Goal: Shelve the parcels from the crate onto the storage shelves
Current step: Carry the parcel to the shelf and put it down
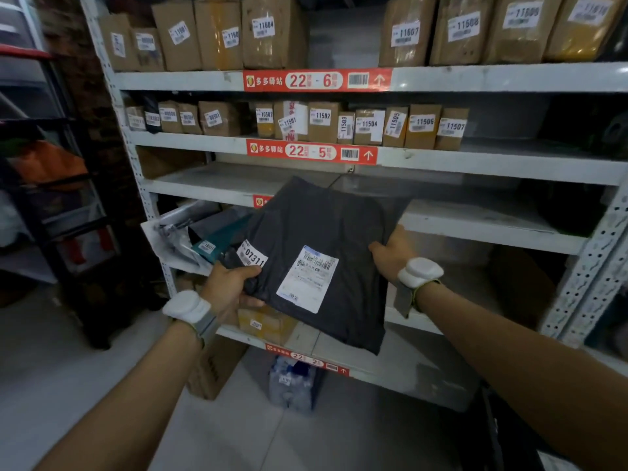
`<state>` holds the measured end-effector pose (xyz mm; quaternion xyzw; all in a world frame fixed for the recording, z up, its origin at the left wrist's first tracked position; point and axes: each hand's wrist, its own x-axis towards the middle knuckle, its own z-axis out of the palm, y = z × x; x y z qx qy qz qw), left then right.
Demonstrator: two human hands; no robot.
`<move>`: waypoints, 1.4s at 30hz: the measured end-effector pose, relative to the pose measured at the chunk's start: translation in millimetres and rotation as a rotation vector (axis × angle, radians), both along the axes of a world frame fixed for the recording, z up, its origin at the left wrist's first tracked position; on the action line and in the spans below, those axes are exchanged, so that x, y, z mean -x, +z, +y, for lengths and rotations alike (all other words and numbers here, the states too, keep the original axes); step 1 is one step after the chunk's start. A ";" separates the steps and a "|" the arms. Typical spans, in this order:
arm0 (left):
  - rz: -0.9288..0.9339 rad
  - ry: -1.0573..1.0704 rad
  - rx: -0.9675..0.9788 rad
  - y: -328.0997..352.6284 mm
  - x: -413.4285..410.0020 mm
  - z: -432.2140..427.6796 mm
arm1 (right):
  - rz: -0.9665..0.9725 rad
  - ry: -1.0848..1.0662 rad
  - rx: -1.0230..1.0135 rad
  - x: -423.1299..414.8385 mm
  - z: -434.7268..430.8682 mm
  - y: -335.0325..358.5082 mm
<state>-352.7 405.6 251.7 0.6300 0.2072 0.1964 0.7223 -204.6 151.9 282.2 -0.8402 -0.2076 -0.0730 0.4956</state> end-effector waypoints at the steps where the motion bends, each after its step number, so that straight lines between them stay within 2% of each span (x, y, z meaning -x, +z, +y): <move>1: 0.045 0.007 -0.007 -9.5 -3.3 7.1 | 0.008 0.017 0.071 -3.4 7.3 -12.2; 6: 0.233 0.055 0.017 -60.7 -23.9 49.1 | 0.119 0.128 0.248 -39.0 59.9 -88.2; 9: 0.248 0.055 -0.044 -89.5 -40.6 68.1 | 0.252 0.128 0.364 -59.5 78.4 -127.0; 12: 0.300 0.075 0.029 -113.8 -65.8 83.5 | 0.344 0.200 0.529 -98.1 109.4 -168.4; 16: 0.401 0.087 0.040 -128.5 -98.6 88.6 | 0.435 0.112 0.649 -137.4 132.3 -197.2; 18: 0.464 0.068 0.095 -137.2 -122.2 94.3 | 0.450 0.143 0.692 -159.1 137.9 -209.4; 21: 0.530 0.031 0.139 -148.6 -158.3 103.3 | 0.494 0.152 0.656 -192.8 144.5 -230.2; 27: 0.538 0.083 0.226 -157.8 -212.7 130.6 | 0.595 0.132 0.618 -251.0 164.3 -240.3; 32: 0.578 0.059 0.206 -164.8 -245.8 161.7 | 0.626 0.107 0.561 -284.0 187.2 -254.0; 35: 0.557 0.036 0.144 -172.1 -267.8 182.8 | 0.620 0.000 0.475 -294.5 203.3 -256.7; 37: 0.532 -0.018 0.065 -178.6 -284.3 201.3 | 0.622 0.025 0.475 -301.2 213.9 -262.8; 42: 0.364 -0.032 0.004 -183.1 -321.2 233.9 | 0.712 -0.099 0.304 -338.0 235.9 -276.0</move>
